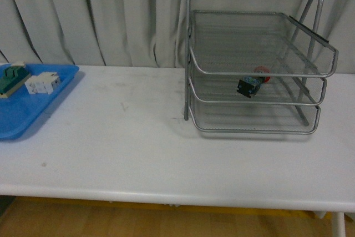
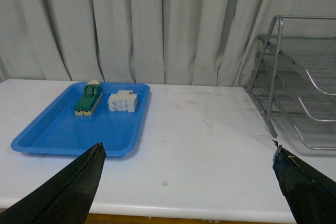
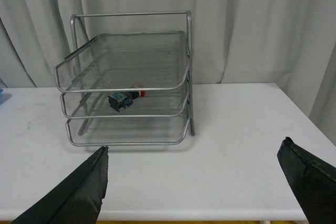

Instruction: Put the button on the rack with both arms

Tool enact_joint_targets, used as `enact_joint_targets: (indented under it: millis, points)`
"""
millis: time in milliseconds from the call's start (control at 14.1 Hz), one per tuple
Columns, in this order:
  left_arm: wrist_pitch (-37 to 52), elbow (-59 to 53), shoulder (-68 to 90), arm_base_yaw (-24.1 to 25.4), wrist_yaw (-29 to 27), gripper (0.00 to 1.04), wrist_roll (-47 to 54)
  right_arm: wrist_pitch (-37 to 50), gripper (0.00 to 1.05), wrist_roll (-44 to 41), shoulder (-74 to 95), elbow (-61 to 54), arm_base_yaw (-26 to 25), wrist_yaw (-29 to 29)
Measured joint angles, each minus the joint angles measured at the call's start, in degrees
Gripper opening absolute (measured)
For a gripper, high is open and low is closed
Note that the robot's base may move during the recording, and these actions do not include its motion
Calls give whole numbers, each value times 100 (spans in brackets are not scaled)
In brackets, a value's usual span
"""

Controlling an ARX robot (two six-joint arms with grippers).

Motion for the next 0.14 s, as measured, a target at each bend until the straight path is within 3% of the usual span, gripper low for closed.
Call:
enact_joint_targets:
  millis: [142]
  points:
    - [0, 0, 0, 0, 0, 98, 0, 0, 98, 0, 0, 0, 0, 0]
